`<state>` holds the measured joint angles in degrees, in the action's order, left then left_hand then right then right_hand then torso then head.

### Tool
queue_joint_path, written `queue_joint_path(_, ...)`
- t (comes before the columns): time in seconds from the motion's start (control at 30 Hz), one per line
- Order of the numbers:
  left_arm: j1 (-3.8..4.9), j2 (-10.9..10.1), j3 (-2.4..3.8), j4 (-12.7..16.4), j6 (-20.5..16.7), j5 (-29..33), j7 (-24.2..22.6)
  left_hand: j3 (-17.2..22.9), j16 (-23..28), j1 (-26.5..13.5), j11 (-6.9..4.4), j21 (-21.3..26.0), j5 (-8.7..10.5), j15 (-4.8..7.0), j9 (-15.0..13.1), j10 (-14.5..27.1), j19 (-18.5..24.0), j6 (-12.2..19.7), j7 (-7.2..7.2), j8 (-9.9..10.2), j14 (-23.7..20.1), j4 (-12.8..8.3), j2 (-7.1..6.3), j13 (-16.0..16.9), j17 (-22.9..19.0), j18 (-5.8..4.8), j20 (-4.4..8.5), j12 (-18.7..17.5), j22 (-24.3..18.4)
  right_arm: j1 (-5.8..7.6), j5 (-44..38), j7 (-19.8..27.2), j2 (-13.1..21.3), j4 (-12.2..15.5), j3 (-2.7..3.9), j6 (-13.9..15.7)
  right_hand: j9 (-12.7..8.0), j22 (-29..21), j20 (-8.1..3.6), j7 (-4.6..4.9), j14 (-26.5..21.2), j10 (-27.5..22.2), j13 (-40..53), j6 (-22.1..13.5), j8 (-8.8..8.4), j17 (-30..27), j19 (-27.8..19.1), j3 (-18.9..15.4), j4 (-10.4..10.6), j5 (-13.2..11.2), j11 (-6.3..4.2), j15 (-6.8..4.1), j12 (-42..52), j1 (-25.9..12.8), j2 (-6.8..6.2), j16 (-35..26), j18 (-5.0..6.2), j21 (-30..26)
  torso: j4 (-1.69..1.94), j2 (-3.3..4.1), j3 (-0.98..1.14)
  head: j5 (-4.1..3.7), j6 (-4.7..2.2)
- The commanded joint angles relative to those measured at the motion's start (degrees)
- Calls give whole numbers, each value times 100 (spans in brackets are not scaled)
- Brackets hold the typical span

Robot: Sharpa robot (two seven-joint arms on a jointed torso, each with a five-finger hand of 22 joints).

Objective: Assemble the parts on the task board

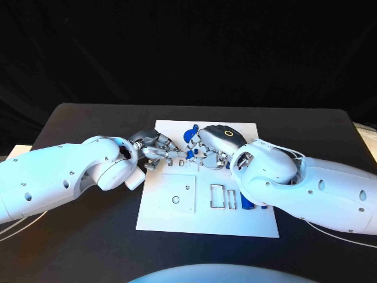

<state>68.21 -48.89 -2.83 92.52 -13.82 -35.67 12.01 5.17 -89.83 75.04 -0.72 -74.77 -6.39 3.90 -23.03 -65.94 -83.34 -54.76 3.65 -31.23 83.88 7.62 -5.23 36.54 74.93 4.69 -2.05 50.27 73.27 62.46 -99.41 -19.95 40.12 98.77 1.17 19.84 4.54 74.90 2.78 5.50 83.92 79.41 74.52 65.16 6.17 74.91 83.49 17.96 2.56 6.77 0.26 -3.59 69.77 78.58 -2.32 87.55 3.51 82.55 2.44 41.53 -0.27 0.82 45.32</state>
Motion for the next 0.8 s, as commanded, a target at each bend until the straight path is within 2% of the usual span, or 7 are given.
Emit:
queue_joint_path(0.03,-1,17,3,4,12,-86,95,13,-17,113,-4,-28,-13,40,14,-37,-50,-23,-21,-45,612,-69,25,0,1507,-67,12,22,12,0,-78,-40,3,32,6,76,79,35,-36,-79,531,11,3,209,127,1189,-5,27,5,37,-10,-10,-25,-10,62,-10,-38,5,-4,-2,-1,1,1)
queue_joint_path(0.2,-1,20,4,-4,-8,-104,128,93,-17,324,-16,-45,-24,51,46,-18,-52,-19,-34,-50,612,-155,134,-24,1507,-71,24,1,38,0,-69,-27,9,50,7,77,79,34,-36,-79,531,13,5,209,127,1188,-5,27,5,38,-10,-11,-23,-13,60,-11,-38,5,-2,-1,-3,-1,6)
queue_joint_path(0.33,-1,25,5,-8,-2,-117,147,135,-17,410,-20,-52,-26,54,67,-7,-52,-22,-38,-50,612,-194,170,-40,1507,-73,27,-13,49,0,-68,-24,8,64,8,77,79,34,-36,-79,531,13,5,209,127,1188,-5,27,5,38,-10,-11,-23,-13,60,-11,-38,5,0,-1,-2,-4,11)
queue_joint_path(0.8,-1,32,9,-10,7,-149,198,167,-17,466,-23,-66,-27,56,85,-9,-56,-29,-40,-49,612,-220,190,-37,1507,-76,30,-11,67,0,-75,-27,4,101,8,47,80,32,-36,-79,531,15,5,210,128,1190,-5,27,5,39,-10,-11,-23,-17,57,-10,-38,4,-3,-1,-3,-1,19)
